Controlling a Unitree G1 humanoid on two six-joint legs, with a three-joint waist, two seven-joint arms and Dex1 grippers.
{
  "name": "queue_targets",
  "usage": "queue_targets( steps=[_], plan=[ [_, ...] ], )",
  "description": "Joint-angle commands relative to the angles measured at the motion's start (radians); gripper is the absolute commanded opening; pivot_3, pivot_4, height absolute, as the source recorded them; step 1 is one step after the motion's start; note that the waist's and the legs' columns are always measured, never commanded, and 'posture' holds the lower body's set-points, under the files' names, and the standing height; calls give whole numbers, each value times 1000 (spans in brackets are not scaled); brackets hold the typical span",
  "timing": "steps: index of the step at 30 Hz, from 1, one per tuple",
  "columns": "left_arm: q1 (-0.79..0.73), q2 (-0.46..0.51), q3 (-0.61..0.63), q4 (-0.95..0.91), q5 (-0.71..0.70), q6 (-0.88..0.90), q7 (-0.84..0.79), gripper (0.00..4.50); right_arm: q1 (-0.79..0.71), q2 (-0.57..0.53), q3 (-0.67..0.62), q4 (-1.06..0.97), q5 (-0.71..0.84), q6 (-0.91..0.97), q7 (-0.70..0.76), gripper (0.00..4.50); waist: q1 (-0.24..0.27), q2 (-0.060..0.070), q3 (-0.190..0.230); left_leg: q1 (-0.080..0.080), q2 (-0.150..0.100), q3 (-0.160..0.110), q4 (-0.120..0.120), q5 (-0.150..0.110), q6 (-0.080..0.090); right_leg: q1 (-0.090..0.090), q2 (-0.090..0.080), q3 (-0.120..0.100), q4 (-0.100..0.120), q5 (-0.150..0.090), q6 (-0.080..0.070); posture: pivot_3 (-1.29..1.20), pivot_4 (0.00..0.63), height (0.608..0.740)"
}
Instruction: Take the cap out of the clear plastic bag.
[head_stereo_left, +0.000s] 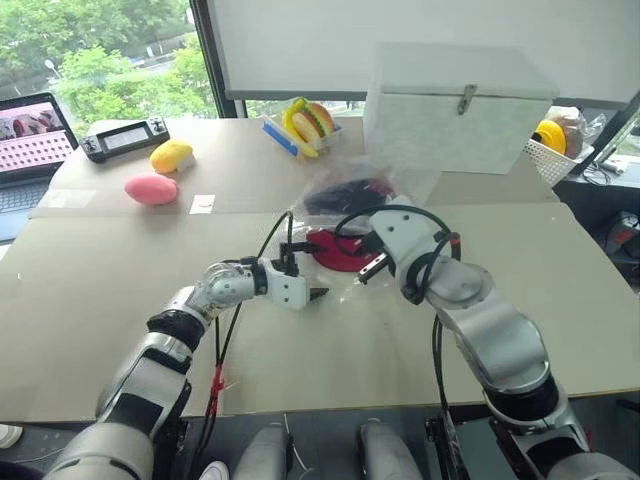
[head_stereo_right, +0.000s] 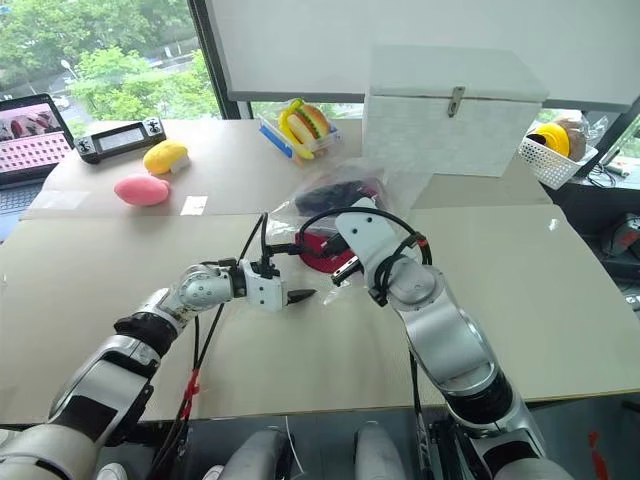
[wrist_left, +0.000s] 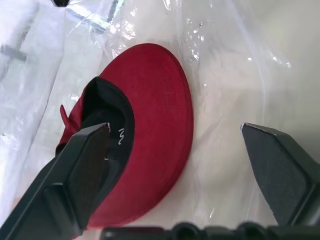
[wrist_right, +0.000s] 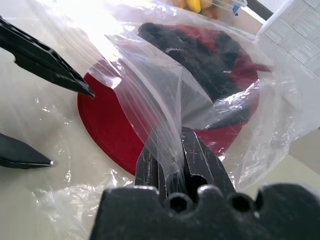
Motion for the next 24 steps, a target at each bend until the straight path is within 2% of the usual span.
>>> queue_targets(
  steps=[1,10,14,24],
  plan=[
    [-34,8,-57,107,96,-38,56,4418,-6,-7,-25,-52,-5,7,-11,0,1,0,0,1,0,0,0,0,0,1,0,0,0,0,0,0,150,740],
    [-163,-81,-55,249,109,109,167,4418,-6,-7,-25,-54,2,12,-12,0,-1,0,0,0,0,0,0,0,0,1,0,0,0,-1,2,0,150,740],
    [-177,-127,-77,239,150,168,227,4418,-15,-6,-22,-50,5,9,-10,0,0,0,0,-1,-1,0,0,0,0,-1,0,0,0,0,1,0,150,740],
    [-156,-226,-125,186,184,310,221,4418,-26,-3,-16,-42,9,-4,-7,0,22,0,0,0,-1,-1,1,0,0,1,-1,-1,0,0,2,0,150,740]
  ],
)
